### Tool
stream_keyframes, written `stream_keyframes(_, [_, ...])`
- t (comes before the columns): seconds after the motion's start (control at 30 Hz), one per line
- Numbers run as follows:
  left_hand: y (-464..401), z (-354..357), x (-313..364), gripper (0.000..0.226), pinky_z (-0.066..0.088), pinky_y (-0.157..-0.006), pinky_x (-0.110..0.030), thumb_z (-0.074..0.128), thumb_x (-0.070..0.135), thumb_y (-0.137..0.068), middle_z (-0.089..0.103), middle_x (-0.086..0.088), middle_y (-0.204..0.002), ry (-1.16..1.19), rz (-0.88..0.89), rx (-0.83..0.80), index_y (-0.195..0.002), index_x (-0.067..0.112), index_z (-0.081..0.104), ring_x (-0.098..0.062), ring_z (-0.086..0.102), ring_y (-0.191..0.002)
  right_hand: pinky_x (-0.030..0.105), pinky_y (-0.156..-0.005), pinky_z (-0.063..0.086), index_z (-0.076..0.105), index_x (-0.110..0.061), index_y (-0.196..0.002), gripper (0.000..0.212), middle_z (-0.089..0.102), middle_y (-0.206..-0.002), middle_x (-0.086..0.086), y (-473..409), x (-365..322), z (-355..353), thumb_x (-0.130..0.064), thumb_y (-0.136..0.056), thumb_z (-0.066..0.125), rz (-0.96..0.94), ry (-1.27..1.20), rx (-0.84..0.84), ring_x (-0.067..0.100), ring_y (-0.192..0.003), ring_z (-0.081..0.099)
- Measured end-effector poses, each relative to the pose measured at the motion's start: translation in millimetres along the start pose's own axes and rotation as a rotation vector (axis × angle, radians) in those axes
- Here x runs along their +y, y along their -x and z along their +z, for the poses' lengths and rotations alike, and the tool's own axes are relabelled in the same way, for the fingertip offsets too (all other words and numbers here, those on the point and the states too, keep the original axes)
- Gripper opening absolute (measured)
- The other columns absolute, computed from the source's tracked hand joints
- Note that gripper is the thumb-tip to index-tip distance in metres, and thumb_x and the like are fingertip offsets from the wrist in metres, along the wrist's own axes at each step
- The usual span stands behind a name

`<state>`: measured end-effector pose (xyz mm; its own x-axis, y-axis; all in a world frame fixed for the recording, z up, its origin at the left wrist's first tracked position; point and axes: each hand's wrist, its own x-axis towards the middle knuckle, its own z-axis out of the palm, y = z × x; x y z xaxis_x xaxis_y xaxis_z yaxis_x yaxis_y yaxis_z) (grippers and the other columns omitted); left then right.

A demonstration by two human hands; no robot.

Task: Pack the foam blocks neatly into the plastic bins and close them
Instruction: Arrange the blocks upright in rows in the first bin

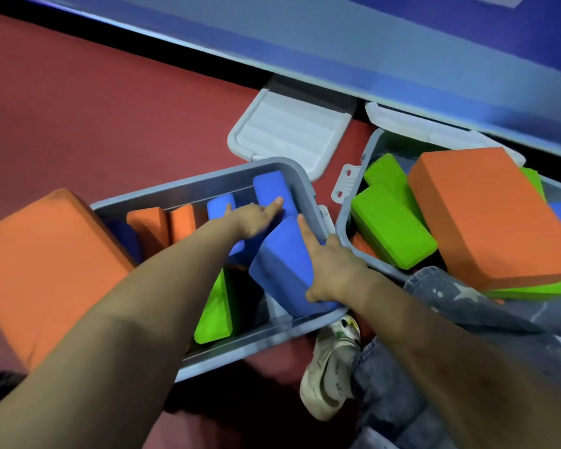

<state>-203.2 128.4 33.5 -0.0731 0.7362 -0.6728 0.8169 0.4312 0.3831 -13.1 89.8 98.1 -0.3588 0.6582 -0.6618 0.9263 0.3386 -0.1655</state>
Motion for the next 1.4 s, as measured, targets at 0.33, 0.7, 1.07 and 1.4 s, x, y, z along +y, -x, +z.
stream_keyframes(0.33, [12,41,-30,0.059,0.006,-0.121,-0.033,0.022,0.053,-0.1,0.016,0.013,-0.158,0.475,0.069,0.101,-0.151,0.024,0.025,-0.01,0.016,-0.146,0.04,-0.084,0.05,-0.032,-0.022,-0.143,0.127,0.03,-0.138,0.026,-13,16,18,-0.051,-0.075,0.072,0.122,-0.112,0.014,0.038,-0.11,0.053])
stream_keyframes(0.7, [47,82,-32,0.062,0.016,-0.117,-0.026,0.023,0.055,-0.099,0.031,0.005,-0.154,0.761,-0.017,0.107,-0.149,0.02,0.033,-0.014,0.029,-0.142,0.036,-0.08,0.048,-0.037,-0.02,-0.139,0.127,0.015,-0.144,0.031,-19,4,30,-0.044,-0.078,0.072,0.147,-0.075,-0.019,0.036,-0.101,0.056])
stream_keyframes(1.07, [64,79,-78,0.048,0.028,-0.113,-0.033,0.046,0.026,-0.099,0.042,-0.019,-0.144,0.686,-0.187,0.446,-0.139,0.0,0.042,-0.028,0.038,-0.134,0.035,-0.084,0.045,-0.038,-0.013,-0.138,0.132,0.024,-0.14,0.031,-42,-5,39,-0.061,-0.074,0.066,0.231,0.035,-0.106,0.028,-0.098,0.054])
stream_keyframes(1.4, [48,73,-94,0.056,0.021,-0.113,-0.029,0.047,0.018,-0.096,0.029,-0.02,-0.151,0.703,-0.37,0.496,-0.145,0.0,0.03,-0.03,0.029,-0.139,0.028,-0.081,0.044,-0.036,-0.01,-0.138,0.13,0.022,-0.141,0.024,-54,-8,58,-0.064,-0.075,0.062,0.228,0.123,-0.093,0.018,-0.072,0.041])
